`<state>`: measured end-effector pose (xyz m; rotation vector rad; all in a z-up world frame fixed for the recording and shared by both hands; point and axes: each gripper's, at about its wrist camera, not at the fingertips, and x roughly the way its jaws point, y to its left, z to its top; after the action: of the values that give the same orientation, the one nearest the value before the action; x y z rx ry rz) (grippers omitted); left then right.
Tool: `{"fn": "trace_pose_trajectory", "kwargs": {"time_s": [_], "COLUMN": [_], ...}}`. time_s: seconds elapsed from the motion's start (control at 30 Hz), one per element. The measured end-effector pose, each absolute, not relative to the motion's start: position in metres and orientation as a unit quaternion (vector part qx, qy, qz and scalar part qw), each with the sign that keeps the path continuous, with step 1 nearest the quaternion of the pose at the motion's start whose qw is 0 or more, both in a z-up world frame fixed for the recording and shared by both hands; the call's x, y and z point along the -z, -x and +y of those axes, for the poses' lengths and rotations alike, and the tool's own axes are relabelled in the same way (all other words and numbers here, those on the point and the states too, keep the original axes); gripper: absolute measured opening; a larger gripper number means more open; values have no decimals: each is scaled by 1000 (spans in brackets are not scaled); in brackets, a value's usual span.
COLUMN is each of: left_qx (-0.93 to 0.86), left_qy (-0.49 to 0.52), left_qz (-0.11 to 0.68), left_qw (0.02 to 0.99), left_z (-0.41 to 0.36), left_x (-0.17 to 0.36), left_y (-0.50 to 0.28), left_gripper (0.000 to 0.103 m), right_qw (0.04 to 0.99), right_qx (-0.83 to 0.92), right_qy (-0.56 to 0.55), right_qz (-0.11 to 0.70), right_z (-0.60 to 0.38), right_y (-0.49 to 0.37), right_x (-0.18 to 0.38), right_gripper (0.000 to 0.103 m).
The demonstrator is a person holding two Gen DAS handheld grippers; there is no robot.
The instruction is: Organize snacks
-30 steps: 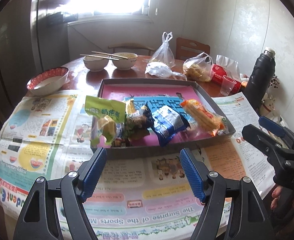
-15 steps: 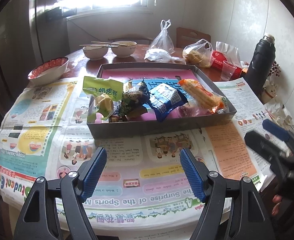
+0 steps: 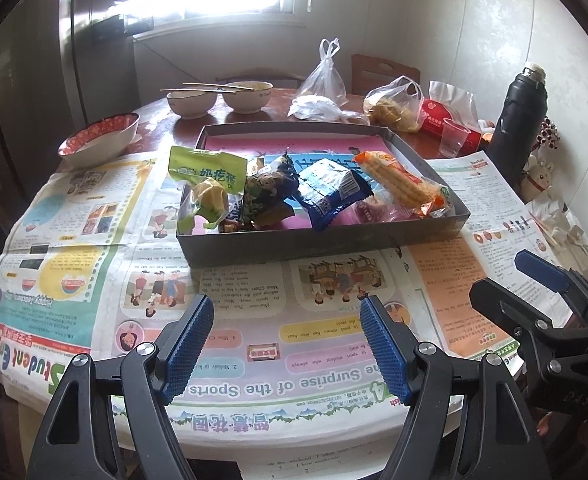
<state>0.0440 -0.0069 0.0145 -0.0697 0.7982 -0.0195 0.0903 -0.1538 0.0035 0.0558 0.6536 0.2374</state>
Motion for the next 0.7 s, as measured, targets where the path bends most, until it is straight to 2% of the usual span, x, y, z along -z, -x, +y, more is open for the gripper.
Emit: {"fn": "trace_pose_trajectory", "kwargs": {"time_s": [0.7], "left_qx": [11], "left_qy": [34], "left_qz": [395], "left_qw": [918], "left_z": [-7], "left_x": [-11], "left_y": [-45], "left_gripper": [77], "right_qw": [940], "right_qx": [-114], "right_qy": [-25], "right_qz": [321], "right_z": [-152], "right_y": [-91], "right_x": [-3], "right_gripper": [98]}}
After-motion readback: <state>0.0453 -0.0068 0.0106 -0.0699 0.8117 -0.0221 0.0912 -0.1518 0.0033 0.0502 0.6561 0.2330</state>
